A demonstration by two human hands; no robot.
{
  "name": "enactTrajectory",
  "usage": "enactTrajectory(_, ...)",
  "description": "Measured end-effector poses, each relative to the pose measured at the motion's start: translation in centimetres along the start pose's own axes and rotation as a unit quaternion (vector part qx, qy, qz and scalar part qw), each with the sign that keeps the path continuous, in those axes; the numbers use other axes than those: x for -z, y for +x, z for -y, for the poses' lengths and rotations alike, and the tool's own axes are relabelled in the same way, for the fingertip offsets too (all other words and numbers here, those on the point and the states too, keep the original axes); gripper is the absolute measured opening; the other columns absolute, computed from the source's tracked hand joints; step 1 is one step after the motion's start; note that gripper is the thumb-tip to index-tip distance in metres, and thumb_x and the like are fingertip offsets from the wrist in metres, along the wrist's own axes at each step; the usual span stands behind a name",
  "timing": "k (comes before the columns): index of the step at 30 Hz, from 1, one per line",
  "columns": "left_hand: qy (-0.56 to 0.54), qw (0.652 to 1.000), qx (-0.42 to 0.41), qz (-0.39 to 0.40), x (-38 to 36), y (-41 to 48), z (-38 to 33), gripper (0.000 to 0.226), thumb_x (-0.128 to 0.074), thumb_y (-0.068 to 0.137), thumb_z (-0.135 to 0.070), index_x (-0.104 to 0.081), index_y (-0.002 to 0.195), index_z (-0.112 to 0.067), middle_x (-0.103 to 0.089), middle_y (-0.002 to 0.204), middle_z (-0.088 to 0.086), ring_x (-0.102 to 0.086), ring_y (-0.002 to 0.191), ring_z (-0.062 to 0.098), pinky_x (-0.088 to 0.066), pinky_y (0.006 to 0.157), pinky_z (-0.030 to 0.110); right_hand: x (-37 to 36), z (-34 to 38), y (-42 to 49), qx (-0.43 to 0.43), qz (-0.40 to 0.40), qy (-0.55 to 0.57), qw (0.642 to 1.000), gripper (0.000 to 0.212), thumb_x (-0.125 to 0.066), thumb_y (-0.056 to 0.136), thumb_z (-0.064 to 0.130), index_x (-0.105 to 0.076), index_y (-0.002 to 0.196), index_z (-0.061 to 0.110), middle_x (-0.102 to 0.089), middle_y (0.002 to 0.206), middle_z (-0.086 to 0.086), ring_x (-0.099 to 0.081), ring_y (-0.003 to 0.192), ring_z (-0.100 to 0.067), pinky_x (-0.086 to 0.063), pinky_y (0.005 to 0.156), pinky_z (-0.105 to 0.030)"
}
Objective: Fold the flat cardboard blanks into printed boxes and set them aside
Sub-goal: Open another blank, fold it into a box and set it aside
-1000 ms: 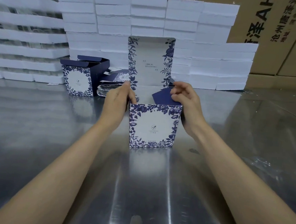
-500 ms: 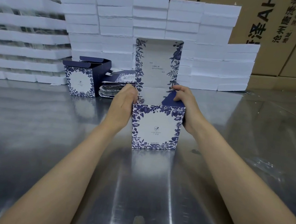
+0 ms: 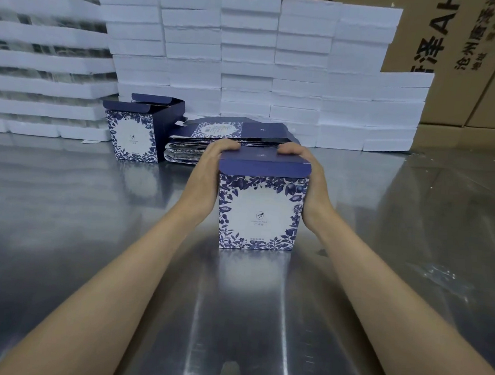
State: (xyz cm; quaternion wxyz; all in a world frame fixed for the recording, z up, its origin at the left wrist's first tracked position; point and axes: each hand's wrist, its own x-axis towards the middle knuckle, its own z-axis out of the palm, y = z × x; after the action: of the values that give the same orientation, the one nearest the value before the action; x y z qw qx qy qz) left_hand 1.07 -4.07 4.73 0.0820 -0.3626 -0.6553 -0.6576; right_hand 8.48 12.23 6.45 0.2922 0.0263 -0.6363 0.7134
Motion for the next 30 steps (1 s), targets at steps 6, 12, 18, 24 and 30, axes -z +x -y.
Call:
enactTrajectory(6, -0.031, 1.0, 0.0, -0.002, 0.6, 0.3, 0.2, 0.047, -0.035, 0.084, -0.054, -0.069, 0.099, -0.026, -0.06, 0.12, -0.015, -0.053, 0.119, 0.007, -0.039, 0.104, 0.03, 0.6, 0.7, -0.4, 0.015, 0.051, -0.074, 0.996, 0.043, -0.023, 0.106, 0.026, -0.06, 0.091, 0.009, -0.054, 0.12, 0.001, -0.051, 0.109, -0.013, -0.04, 0.09, -0.02)
enactTrajectory(12, 0.013, 0.999, 0.042, -0.016, 0.7, 0.6, -0.2, 0.053, -0.029, 0.085, -0.069, -0.073, 0.088, -0.04, -0.062, 0.125, -0.013, -0.05, 0.126, 0.01, -0.032, 0.113, 0.046, 1.1, 1.0, 0.1, 0.03, 0.089, -0.151, 0.984, 0.044, -0.026, 0.105, 0.024, -0.066, 0.106, 0.005, -0.054, 0.124, -0.002, -0.049, 0.113, -0.006, -0.034, 0.092, -0.012)
enactTrajectory(18, 0.039, 0.998, -0.051, -0.001, 0.5, -1.6, -0.4, 0.072, -0.017, 0.097, -0.06, -0.057, 0.13, -0.011, -0.051, 0.14, -0.005, -0.039, 0.134, -0.003, -0.025, 0.111, 0.014, 1.7, 0.5, 0.0, 0.043, 0.112, -0.159, 0.98, 0.035, -0.03, 0.104, 0.019, -0.065, 0.102, 0.02, -0.052, 0.123, 0.007, -0.049, 0.114, -0.002, -0.034, 0.096, -0.013)
enactTrajectory(24, 0.143, 0.98, -0.137, 0.005, 0.4, -2.6, -1.0, 0.051, -0.051, 0.088, -0.054, -0.059, 0.122, -0.016, -0.055, 0.127, -0.013, -0.047, 0.125, 0.004, -0.037, 0.106, 0.028, 1.1, 0.3, -1.0, 0.082, 0.006, -0.085, 0.993, 0.029, -0.048, 0.1, 0.013, -0.063, 0.076, 0.019, -0.067, 0.107, -0.004, -0.06, 0.108, -0.006, -0.042, 0.091, -0.019)
enactTrajectory(30, 0.119, 0.988, -0.088, -0.042, 0.0, -2.4, -1.7, 0.026, -0.058, 0.083, -0.05, -0.06, 0.104, -0.035, -0.062, 0.115, -0.009, -0.059, 0.106, 0.008, -0.046, 0.089, 0.022, 1.2, -0.2, -2.0, 0.167, 0.063, -0.106, 0.978, 0.024, -0.05, 0.092, 0.031, -0.059, 0.096, 0.009, -0.061, 0.114, -0.013, -0.053, 0.119, -0.003, -0.042, 0.091, -0.014)
